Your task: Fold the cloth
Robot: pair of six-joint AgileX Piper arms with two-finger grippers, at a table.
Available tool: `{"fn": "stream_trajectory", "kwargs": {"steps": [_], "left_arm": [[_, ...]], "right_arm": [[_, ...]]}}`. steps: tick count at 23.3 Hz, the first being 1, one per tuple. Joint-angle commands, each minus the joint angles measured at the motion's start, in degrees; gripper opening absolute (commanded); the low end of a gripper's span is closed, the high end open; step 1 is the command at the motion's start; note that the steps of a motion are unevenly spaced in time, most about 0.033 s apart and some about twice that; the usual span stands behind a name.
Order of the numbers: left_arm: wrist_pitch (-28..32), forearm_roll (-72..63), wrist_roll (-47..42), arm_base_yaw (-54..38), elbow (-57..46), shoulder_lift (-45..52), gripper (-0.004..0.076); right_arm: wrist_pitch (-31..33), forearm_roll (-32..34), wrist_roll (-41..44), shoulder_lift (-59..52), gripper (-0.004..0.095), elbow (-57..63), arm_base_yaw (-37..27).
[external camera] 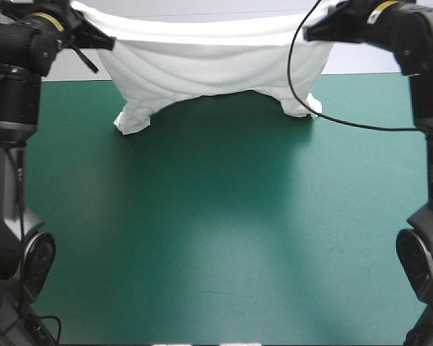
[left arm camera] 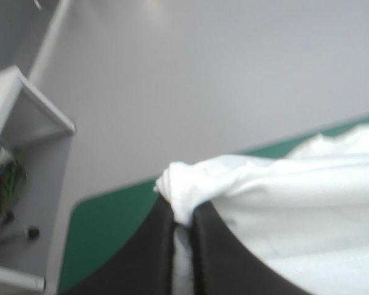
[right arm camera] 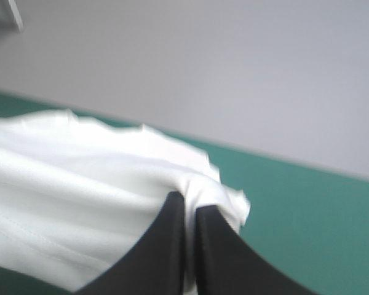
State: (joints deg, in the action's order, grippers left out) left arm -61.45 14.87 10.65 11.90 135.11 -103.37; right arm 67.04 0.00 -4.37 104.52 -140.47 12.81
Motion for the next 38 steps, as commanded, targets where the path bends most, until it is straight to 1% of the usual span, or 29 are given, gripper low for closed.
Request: {"fn": "stream_trajectory", "kwargs": {"steps": [1, 2, 3, 4, 5, 6, 7, 8, 9, 11, 12, 15, 16, 18, 21, 24, 28, 30, 32, 34, 36, 38], "left_arm": [[-0.6, -2.0, -2.5, -0.7, -10.5, -1.7, -0.0008], [-0.3, -4.2, -2.5, -1.3, -14.0, -1.9, -0.0008], [1.0, -8.6, -2.5, -2.3, -20.4, -1.7, -0.0008], [1.7, -10.6, -2.2, -2.8, -24.0, -1.2, -0.0008], [3.5, -13.1, -1.7, -3.6, -31.3, 1.3, -0.0008], [4.1, -13.8, -1.7, -3.9, -34.4, 3.1, -0.0008], [5.2, -13.9, -1.9, -3.9, -42.2, 7.8, -0.0008], [5.8, -14.1, -1.9, -3.9, -46.3, 9.9, -0.0008], [6.3, -16.0, -2.1, -3.9, -54.5, 15.5, -0.0008], [4.6, -18.9, -1.6, -3.9, -64.8, 23.3, -0.0008], [2.7, -21.2, -1.7, -3.9, -70.8, 27.9, -0.0008], [-1.7, -22.5, -1.8, -3.9, -81.7, 36.2, -0.0008], [-4.3, -22.4, -1.8, -3.9, -84.8, 38.8, -0.0008], [-8.3, -22.1, -1.8, -3.9, -89.1, 43.2, -0.0008], [-12.9, -21.5, -1.9, -3.9, -92.5, 47.1, -0.0008], [-12.7, -19.8, -4.2, -3.9, -95.3, 51.2, -0.0008], [-12.6, -20.9, -4.5, -3.9, -99.0, 55.2, -0.0008], [-12.5, -20.6, -4.5, -3.9, -100.4, 55.3, -0.0008], [-12.5, -20.4, -4.1, -3.9, -100.6, 55.1, 0.0002], [-12.5, -20.4, -3.0, -3.9, -100.6, 55.1, 0.0047], [-12.5, -20.4, -2.4, -3.9, -100.6, 55.1, 0.0135], [-12.5, -20.5, -2.0, -3.9, -100.6, 55.1, 0.0247]], "right_arm": [[4.4, -0.9, 1.6, 4.9, -0.0019, 5.4, -0.3], [4.4, -2.5, 2.2, 5.9, -0.0019, 8.0, -0.3], [4.4, -4.1, 2.5, 6.0, -0.0019, 13.6, -0.3], [4.4, -4.4, 1.9, 5.3, -0.0019, 17.8, -0.3], [4.1, -4.6, 1.4, 2.9, -0.0019, 24.6, -0.1], [3.1, -4.6, 1.1, 1.0, -0.0019, 28.4, -0.1], [1.1, -4.6, 1.0, -3.6, -0.0019, 35.4, -0.1], [0.4, -4.6, 0.8, -6.1, -0.0019, 39.2, -0.1], [0.5, -4.6, 0.7, -10.6, -0.0018, 46.2, -0.1], [2.6, -5.0, 0.7, -17.2, -0.0019, 55.2, -0.1], [4.4, -6.1, 0.7, -20.9, -0.0019, 59.9, -0.1], [4.4, -10.0, -0.8, -28.5, -0.0019, 71.6, -0.1], [4.4, -10.4, -1.2, -31.2, -0.0019, 76.4, -0.1], [4.4, -10.4, -1.2, -35.8, -0.0019, 83.1, -0.1], [4.4, -10.4, -1.0, -39.9, -0.0019, 89.7, -0.1], [4.4, -10.4, -0.3, -43.5, -0.0019, 94.7, -0.1], [4.4, -10.9, -0.1, -47.4, -0.0018, 102.3, -0.1], [4.4, -10.8, -1.7, -47.8, -0.0009, 103.7, -0.1], [4.3, -10.7, -2.7, -48.0, 0.0044, 104.0, -0.1], [3.1, -10.7, -2.7, -48.0, 0.0156, 103.8, -0.1], [1.7, -10.8, -3.1, -48.0, 0.0282, 103.4, -0.1], [0.3, -10.9, -3.1, -48.0, 0.042, 103.1, -0.1]]}}
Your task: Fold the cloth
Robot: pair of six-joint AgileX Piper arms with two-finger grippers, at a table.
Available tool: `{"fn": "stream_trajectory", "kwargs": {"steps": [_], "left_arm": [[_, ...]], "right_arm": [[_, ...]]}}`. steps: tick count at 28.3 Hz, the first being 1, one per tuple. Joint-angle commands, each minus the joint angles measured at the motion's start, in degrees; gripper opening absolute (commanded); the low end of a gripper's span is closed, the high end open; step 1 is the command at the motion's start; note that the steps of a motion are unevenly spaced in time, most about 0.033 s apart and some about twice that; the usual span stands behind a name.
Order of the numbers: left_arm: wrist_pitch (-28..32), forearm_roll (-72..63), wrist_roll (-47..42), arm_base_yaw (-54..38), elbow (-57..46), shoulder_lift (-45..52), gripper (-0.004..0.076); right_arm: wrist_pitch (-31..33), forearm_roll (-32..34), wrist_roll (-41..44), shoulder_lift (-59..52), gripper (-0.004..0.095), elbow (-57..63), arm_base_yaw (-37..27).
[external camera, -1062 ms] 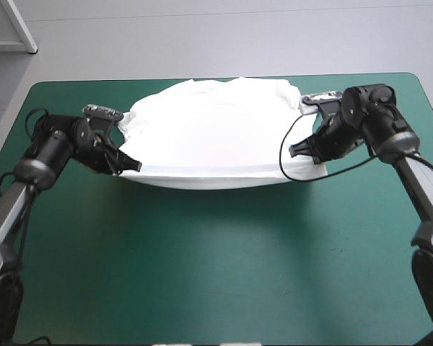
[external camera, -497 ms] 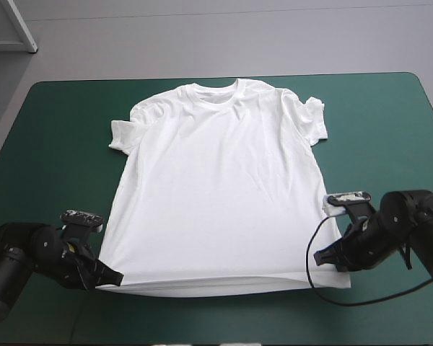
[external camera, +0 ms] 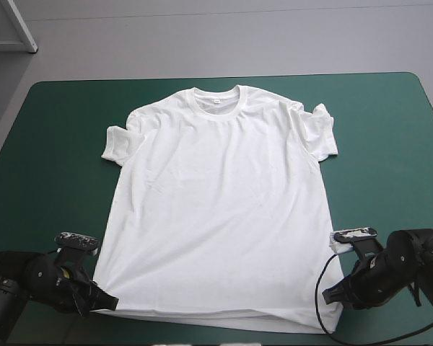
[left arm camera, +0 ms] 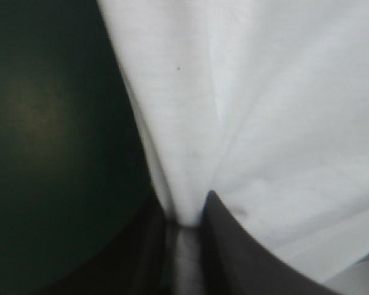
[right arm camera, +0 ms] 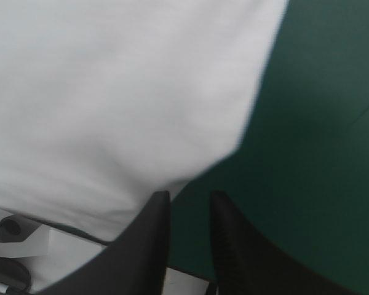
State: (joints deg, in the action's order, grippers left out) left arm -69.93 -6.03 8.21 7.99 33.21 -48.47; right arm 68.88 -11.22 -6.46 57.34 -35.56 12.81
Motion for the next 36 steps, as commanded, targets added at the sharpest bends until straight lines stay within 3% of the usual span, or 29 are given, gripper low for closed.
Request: {"fn": "stream_trajectory", "kwargs": {"steps": [1, 4, 6, 14, 22, 30, 36], "left_arm": [[-4.1, 0.4, 0.5, 0.0, 1.3, 0.2, 0.0315], [-2.9, 0.4, 0.3, 0.0, 1.4, 0.2, 0.0468], [-0.7, 0.4, -1.2, 0.0, 2.2, 0.2, 0.0501], [13.7, 2.4, -5.7, 0.0, 12.8, -2.8, 0.05], [19.7, 8.7, -8.2, 0.0, 26.6, -21.8, 0.0498], [33.3, 8.1, -10.3, 0.0, 31.6, -37.9, 0.0497], [35.7, 8.1, -12.4, 0.0, 37.1, -49.1, 0.0497]], "right_arm": [[-2.2, 0.2, -1.0, -0.8, 0.0513, -1.9, -0.1], [-5.1, 0.2, -0.9, -0.8, 0.0662, -3.3, -0.1], [-6.7, 0.2, -0.2, -0.8, 0.0684, -5.0, -0.1], [-10.9, 0.2, 0.2, -0.5, 0.0683, -12.4, -0.1], [-13.0, 0.4, 2.4, 0.6, 0.0683, -15.0, -0.1], [-13.6, 2.2, 3.6, 0.6, 0.0683, -15.0, -0.1], [-15.5, 3.8, 5.1, 1.1, 0.0683, -15.0, -0.1]]}}
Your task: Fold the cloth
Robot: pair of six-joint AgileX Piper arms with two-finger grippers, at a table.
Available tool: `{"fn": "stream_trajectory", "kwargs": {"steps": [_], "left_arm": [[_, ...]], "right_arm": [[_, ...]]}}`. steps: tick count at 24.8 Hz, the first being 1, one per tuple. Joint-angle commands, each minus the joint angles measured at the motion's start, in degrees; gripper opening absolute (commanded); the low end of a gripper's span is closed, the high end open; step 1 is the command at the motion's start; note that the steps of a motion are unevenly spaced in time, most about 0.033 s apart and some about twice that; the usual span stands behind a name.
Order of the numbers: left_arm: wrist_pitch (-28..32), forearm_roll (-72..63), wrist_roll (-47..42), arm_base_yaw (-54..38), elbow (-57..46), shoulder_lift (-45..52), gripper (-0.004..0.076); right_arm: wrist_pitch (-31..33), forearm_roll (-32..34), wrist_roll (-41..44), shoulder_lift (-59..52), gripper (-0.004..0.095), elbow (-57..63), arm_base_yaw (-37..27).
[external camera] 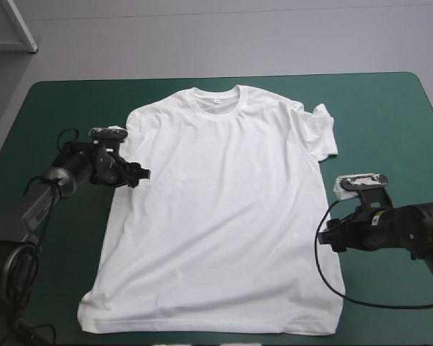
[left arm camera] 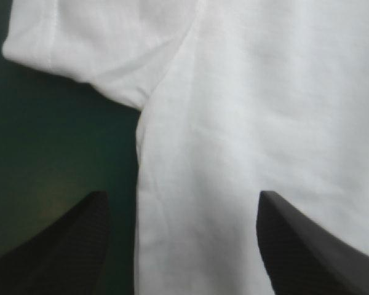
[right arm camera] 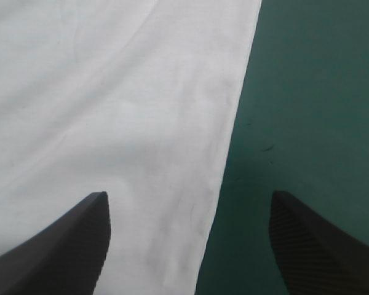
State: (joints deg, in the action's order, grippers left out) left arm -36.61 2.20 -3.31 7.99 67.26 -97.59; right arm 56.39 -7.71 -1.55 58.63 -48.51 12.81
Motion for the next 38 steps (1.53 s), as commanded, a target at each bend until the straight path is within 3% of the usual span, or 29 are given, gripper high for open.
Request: {"fn": "stream_trajectory", "kwargs": {"steps": [1, 6, 9, 10, 11, 15, 19, 25, 28, 34, 38], "left_arm": [[2.5, 0.0, -0.9, 0.0, 3.7, -0.9, 0.0496], [3.2, -0.2, -1.2, 0.0, 4.2, -3.4, 0.0456], [1.9, 0.1, -0.9, 0.0, 3.8, -3.9, 0.0167], [1.6, 0.5, -0.8, 0.0, 3.5, -3.9, 0.0019], [1.5, 0.7, -0.6, 0.0, 3.3, -3.9, -0.0004], [-1.0, 0.7, -0.6, 0.0, 3.3, -4.7, -0.0002], [-2.2, 0.9, -0.6, 0.0, 3.3, -4.8, -0.0002], [-2.6, 1.2, -0.6, 0.0, 3.3, -4.8, -0.0003], [-2.6, 1.1, -0.6, 0.0, 3.3, -4.8, -0.0003], [-2.5, 1.7, -1.3, 0.0, 3.3, -3.7, -0.0006], [-2.1, 3.6, -2.3, 0.0, 3.6, -0.9, -0.0006]], "right_arm": [[-3.3, 0.3, 0.2, 0.2, 0.0683, -2.1, -0.1], [-7.6, 0.3, 0.2, 6.6, 0.068, -5.5, -0.1], [-12.2, 3.0, 0.1, 16.2, 0.0672, -12.9, -0.2], [-12.6, 4.0, 0.1, 20.1, 0.067, -16.0, -0.3], [-12.3, 4.2, 0.0, 23.7, 0.067, -18.7, -0.3], [-10.3, 4.9, -1.0, 38.5, 0.067, -30.9, -0.4], [-9.1, 5.7, -0.6, 43.5, 0.0669, -33.3, -1.2], [-9.2, 1.2, -1.8, 47.7, 0.0661, -33.3, -3.4], [-9.4, -1.4, -3.8, 47.8, 0.053, -33.3, -3.4], [-9.4, -6.2, -6.8, 47.8, 0.0023, -33.3, -3.4], [-9.1, -6.1, -7.1, 45.7, -0.0019, -33.3, -3.6]]}}
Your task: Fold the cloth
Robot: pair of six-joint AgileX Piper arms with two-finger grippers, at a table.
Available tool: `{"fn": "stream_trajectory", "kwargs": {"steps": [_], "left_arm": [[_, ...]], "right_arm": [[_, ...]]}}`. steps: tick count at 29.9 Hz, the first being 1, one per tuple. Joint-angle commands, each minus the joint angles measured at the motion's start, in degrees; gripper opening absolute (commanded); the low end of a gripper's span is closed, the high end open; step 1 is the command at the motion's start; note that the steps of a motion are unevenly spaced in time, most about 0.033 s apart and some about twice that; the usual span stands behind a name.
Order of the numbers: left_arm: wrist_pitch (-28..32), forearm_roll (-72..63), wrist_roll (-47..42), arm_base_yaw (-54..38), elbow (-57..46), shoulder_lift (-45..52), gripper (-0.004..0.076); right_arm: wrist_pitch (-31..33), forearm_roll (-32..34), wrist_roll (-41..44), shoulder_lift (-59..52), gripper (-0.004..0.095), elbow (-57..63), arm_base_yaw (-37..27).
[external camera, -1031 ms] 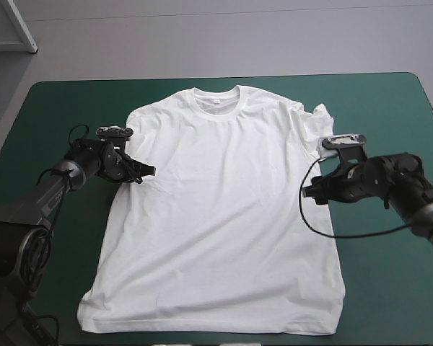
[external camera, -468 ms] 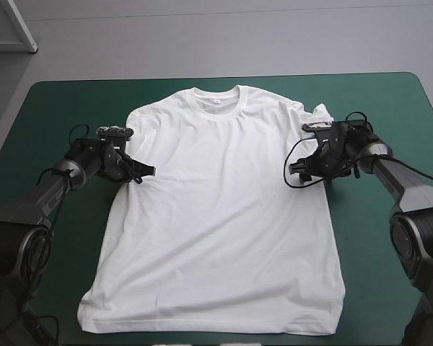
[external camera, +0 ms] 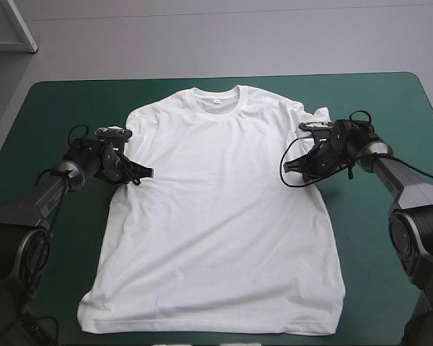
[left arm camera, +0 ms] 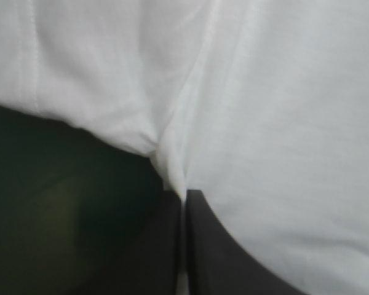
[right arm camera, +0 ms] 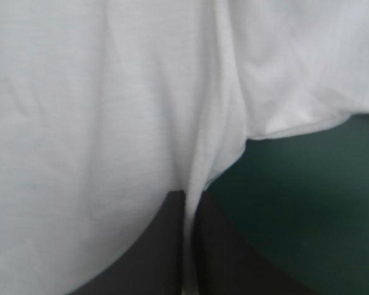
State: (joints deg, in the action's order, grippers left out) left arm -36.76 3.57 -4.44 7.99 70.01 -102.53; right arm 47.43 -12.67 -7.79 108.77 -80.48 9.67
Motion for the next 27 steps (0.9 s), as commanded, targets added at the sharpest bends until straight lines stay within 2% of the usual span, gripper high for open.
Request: {"fn": "stream_trajectory", "kwargs": {"steps": [1, 7, 14, 20, 23, 27], "left_arm": [[-2.2, 3.5, -2.1, 0.0, 1.1, 5.1, -0.0006], [-4.6, 6.9, -3.1, 0.0, 4.7, 14.2, -0.0008], [-12.1, 7.1, 0.1, 0.0, 16.5, 22.4, -0.0008], [-19.6, 7.8, 5.5, 0.0, 32.0, 23.9, -0.0008], [-20.0, 8.4, 6.8, 0.0, 38.6, 23.9, -0.0008], [-21.1, 8.7, 8.3, 0.0, 45.2, 23.9, -0.0008]], "right_arm": [[-0.2, -1.2, -0.9, -5.4, -0.0019, -1.4, -0.4], [-0.3, 0.6, -0.6, -15.8, -0.0019, -1.9, -0.4], [2.7, 0.8, 0.8, -25.7, -0.0019, -9.4, -0.4], [7.8, 0.8, 0.6, -29.5, -0.0019, -21.1, -0.4], [10.7, 0.8, 0.1, -29.5, -0.0019, -27.3, -0.4], [11.2, 0.8, 0.1, -29.5, -0.0018, -33.0, -0.4]]}}
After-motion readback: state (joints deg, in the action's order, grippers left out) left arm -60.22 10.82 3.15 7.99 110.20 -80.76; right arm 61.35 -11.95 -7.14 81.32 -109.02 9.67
